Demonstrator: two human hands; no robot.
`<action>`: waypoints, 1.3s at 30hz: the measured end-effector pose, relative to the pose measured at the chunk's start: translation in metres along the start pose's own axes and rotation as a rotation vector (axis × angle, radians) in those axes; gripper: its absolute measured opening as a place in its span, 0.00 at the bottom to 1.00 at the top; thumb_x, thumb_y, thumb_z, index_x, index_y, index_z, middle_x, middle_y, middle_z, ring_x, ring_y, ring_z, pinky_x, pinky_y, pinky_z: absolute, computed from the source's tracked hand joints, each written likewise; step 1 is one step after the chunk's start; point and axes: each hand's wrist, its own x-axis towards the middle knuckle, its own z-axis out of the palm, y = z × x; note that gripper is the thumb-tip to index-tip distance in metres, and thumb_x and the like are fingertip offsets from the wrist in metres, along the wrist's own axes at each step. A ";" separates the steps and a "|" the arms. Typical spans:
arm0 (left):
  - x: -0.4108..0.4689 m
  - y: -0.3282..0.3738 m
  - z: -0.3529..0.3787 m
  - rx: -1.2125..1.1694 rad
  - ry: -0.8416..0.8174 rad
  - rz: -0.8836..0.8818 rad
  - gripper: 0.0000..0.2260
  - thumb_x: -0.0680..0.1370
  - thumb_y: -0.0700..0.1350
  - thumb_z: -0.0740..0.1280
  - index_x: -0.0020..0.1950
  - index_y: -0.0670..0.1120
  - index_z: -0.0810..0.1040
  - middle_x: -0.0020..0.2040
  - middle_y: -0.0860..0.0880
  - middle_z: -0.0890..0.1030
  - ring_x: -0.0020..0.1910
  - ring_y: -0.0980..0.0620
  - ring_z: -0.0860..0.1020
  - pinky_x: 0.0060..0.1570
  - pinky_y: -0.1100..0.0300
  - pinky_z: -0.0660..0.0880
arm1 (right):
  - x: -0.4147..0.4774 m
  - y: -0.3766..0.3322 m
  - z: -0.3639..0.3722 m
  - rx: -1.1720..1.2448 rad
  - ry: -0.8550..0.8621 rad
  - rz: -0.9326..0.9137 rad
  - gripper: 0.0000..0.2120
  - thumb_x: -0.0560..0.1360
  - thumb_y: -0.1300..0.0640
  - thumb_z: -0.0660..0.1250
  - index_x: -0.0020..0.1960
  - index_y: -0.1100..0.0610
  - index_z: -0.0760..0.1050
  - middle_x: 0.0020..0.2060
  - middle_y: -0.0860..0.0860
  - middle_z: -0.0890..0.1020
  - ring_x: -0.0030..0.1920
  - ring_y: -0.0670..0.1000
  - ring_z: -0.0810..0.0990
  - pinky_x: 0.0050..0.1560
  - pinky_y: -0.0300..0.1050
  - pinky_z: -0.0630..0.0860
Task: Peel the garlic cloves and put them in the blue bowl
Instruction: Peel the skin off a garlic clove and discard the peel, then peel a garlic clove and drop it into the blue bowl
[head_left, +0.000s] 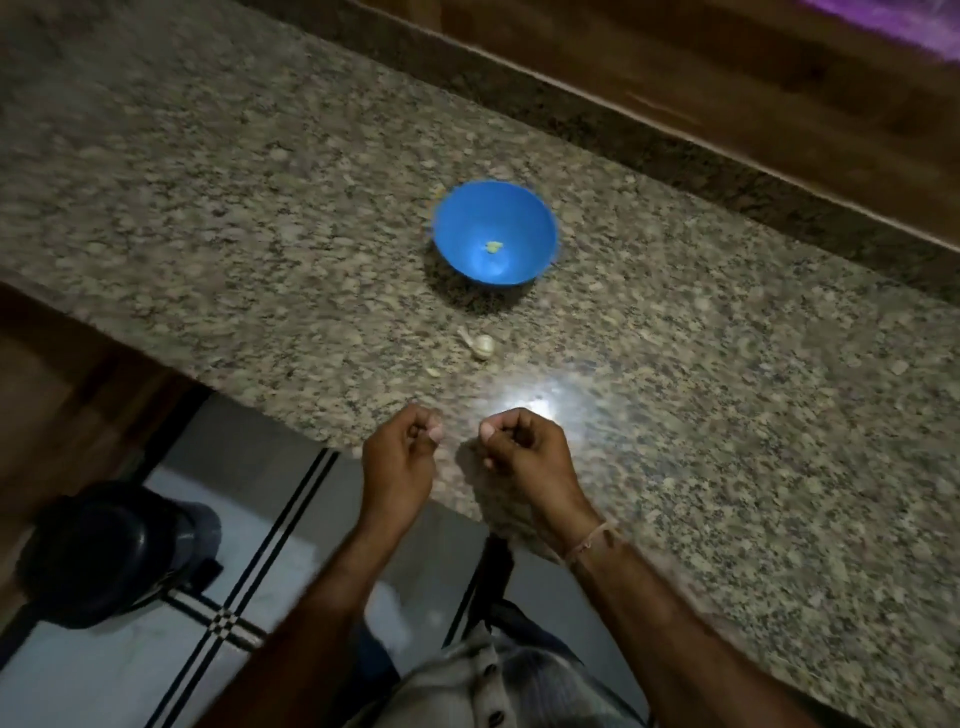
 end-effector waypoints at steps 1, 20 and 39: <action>-0.003 -0.008 -0.022 -0.031 0.051 -0.041 0.06 0.80 0.36 0.70 0.44 0.45 0.80 0.36 0.54 0.80 0.36 0.64 0.78 0.38 0.70 0.71 | -0.001 -0.004 0.026 0.002 -0.058 0.004 0.06 0.81 0.65 0.70 0.50 0.70 0.79 0.36 0.55 0.82 0.36 0.49 0.80 0.40 0.40 0.79; -0.158 -0.336 -0.433 -0.066 0.676 -0.562 0.08 0.80 0.37 0.70 0.42 0.46 0.78 0.36 0.54 0.78 0.37 0.53 0.75 0.37 0.75 0.67 | -0.100 0.097 0.548 -0.270 -0.615 0.095 0.09 0.79 0.69 0.70 0.43 0.59 0.77 0.33 0.51 0.80 0.35 0.48 0.78 0.40 0.42 0.79; -0.037 -0.638 -0.396 -0.643 0.578 -1.221 0.08 0.78 0.39 0.73 0.39 0.44 0.83 0.38 0.40 0.84 0.38 0.44 0.80 0.47 0.46 0.81 | 0.037 0.350 0.731 -0.732 -0.560 0.612 0.15 0.74 0.71 0.69 0.33 0.57 0.76 0.28 0.55 0.77 0.32 0.54 0.75 0.36 0.49 0.75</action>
